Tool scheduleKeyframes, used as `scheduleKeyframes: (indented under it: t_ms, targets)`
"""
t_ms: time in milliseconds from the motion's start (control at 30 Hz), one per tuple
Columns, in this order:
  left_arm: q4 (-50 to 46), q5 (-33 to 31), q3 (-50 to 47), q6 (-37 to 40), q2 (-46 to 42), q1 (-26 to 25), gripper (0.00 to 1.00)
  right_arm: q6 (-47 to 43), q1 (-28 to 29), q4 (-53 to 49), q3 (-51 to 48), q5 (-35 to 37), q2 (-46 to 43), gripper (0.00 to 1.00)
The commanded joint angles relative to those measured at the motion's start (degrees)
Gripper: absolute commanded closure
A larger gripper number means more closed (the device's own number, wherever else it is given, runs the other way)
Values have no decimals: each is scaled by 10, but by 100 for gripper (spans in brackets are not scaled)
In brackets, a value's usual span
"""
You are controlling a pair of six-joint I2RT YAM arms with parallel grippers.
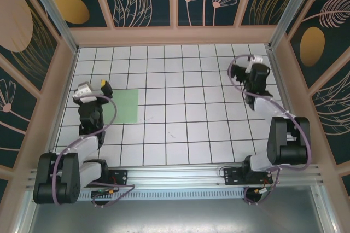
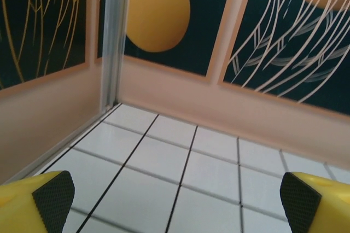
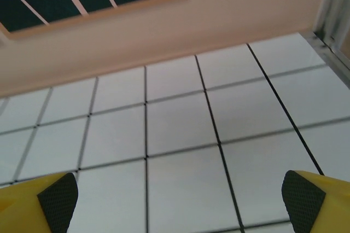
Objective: Fold a paper plane with a square sheet of paper (pick it up from the middle)
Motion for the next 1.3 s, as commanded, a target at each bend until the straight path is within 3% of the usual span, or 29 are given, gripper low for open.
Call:
scheduleKeyframes:
  t_ms: [0,200,300,533,833,1033,1267]
  targets:
    - [-224,44,53,-90,-16,3,1,82,45,-221,26,-59,-5,1]
    - [-422,210,169,-162,107,3,1,137,153,-221,36,-85,5,1]
    - [-476,238,201,-169,182,3,1,144,186,-239,59,-75,25,1]
    - [-497,266,214,-199,234,3,2,153,226,-246,67,-55,33,1]
    - [-515,288,194,-223,241,-6,1,180,235,-253,63,-37,48,1]
    - [-525,290,200,-250,242,-61,2,189,235,-256,58,-23,47,1]
    - [-474,291,183,-329,218,-105,1,197,235,-273,43,5,38,1]
